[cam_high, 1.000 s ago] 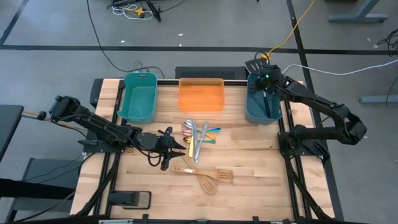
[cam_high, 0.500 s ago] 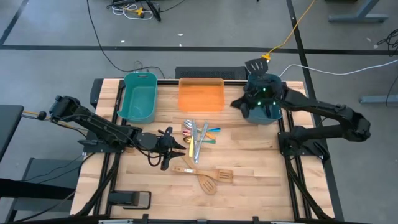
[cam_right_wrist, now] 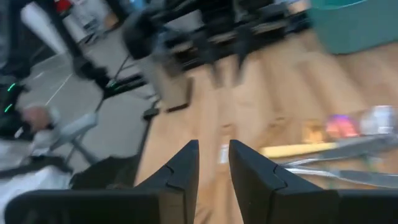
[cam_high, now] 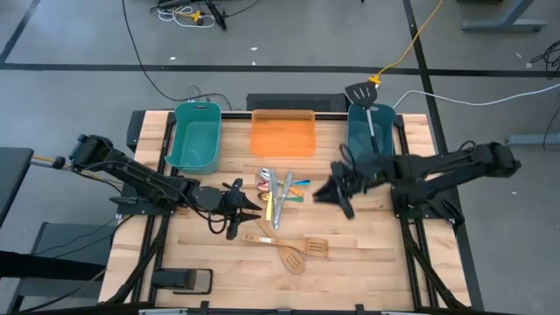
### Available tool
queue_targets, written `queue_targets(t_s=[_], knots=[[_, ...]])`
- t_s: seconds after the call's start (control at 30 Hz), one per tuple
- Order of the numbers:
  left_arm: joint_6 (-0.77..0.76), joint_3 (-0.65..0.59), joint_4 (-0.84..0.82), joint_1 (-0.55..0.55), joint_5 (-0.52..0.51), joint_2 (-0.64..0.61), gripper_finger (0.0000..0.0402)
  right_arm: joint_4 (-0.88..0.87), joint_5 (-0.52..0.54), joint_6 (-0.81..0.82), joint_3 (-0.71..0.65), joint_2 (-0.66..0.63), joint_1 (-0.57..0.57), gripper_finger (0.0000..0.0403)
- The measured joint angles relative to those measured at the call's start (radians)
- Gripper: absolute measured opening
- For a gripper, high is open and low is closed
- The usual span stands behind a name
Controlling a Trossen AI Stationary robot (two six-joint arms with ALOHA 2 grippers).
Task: Pick & Place Kitchen Items
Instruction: Put the top brown spatula into the blue bin
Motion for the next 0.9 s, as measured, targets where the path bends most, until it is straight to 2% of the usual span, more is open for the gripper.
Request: queue_targets(t_s=[0.17, 0.33, 0.7, 0.9], knots=[[0.0, 0.0, 0.007, 0.0, 0.0, 0.0, 0.0115, 0.006, 0.118, 0.005, 0.064, 0.097, 0.153, 0.0098], [0.0, 0.0, 0.014, 0.0, 0.0, 0.0, 0.0115, -0.14, 0.163, -0.06, 0.263, 0.283, 0.234, 0.009], [-0.002, 0.0, 0.014, 0.0, 0.001, 0.0, 0.0115, -0.636, 0.175, -0.102, 0.739, 0.691, 0.261, 0.0078], [-0.002, 0.0, 0.013, 0.0, 0.019, 0.0, 0.0115, -0.749, 0.187, -0.106, 0.853, 0.811, 0.258, 0.0077]])
